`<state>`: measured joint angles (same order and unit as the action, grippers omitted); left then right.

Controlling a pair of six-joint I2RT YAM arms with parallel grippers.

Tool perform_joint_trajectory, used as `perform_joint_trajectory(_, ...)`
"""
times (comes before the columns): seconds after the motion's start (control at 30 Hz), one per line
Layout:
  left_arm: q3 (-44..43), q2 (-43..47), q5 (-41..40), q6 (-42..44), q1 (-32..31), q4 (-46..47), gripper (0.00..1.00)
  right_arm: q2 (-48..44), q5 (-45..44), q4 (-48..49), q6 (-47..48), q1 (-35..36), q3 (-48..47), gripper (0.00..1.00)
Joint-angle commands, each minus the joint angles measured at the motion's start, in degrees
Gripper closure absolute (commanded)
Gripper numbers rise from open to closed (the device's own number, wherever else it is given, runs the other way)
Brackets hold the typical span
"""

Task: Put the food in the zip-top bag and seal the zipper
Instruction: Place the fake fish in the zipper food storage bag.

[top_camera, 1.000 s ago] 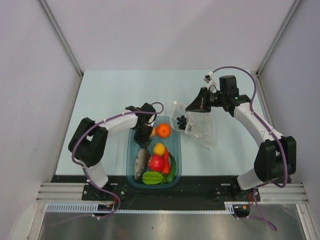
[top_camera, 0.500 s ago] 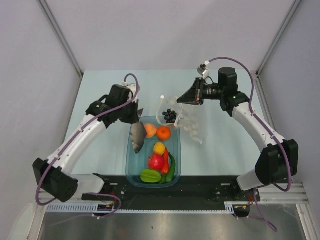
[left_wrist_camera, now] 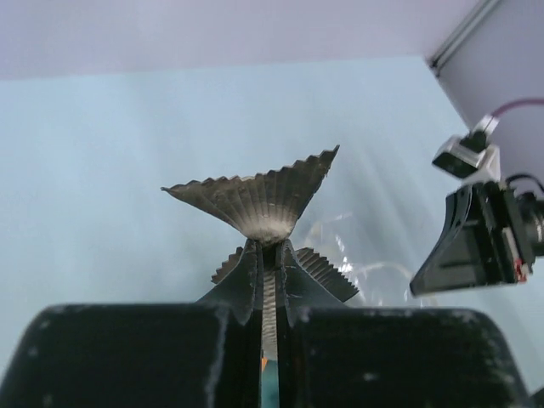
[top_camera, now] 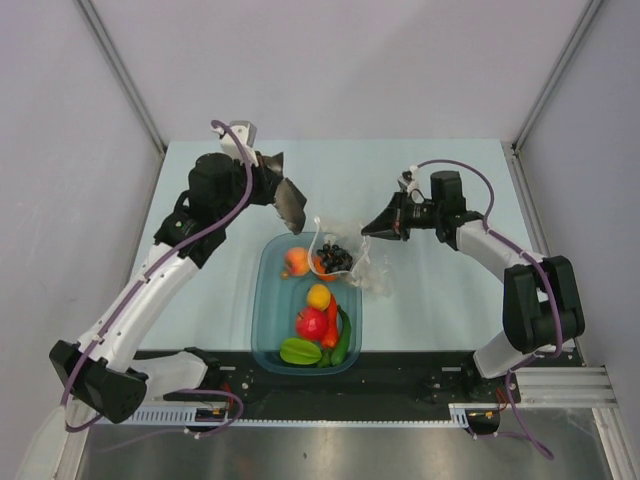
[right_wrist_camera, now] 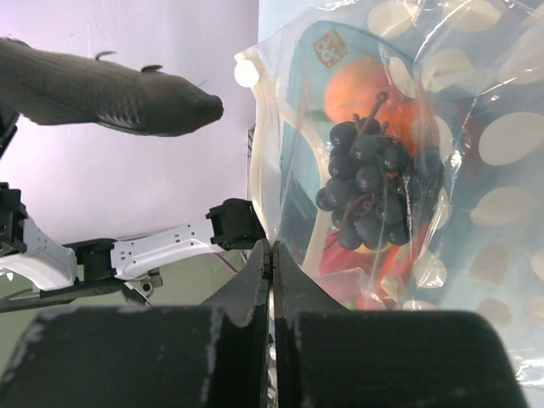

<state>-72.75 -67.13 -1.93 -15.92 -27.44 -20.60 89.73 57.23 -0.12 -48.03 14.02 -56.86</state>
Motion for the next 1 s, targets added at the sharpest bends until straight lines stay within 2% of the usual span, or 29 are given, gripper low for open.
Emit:
perform_joint_trajectory(0.0, 1.2, -0.5, -4.4, -5.0, -2.8, 15.1, 1.0, 0.1, 0.1, 2.2, -0.1, 0.0, -2.6, 1.0)
perform_joint_trajectory(0.17, 4.0, -1.0, -6.8, -7.1, -8.1, 20.4, 1.0, 0.4, -0.4, 1.0, -0.5, -1.1, -3.8, 1.0)
perform_joint_trajectory(0.3, 7.4, -2.0, -5.7, -6.6, -10.9, 30.5, 1.0, 0.7, 0.2, 1.8, -1.5, -2.6, -3.8, 1.0)
perform_joint_trajectory(0.57, 20.1, -5.7, -5.1, -6.1, -15.5, 49.5, 1.0, 0.5, 2.2, 5.2, -4.4, -4.4, -3.7, 1.0)
perform_joint_trajectory(0.83, 28.8, -9.0, -2.6, 0.1, -19.2, 55.2, 0.99, 0.7, 3.7, 6.5, -6.0, -5.7, -4.8, 1.0)
perform_joint_trajectory(0.93, 31.1, -7.8, 1.4, 6.5, -19.2, 54.0, 0.94, 0.7, 4.2, 7.5, -7.0, -6.5, -5.0, 1.0)
perform_joint_trajectory(0.97, 31.0, -7.9, 6.0, 9.7, -19.2, 50.9, 0.89, 0.7, 4.5, 7.8, -7.3, -6.6, -5.1, 1.0)
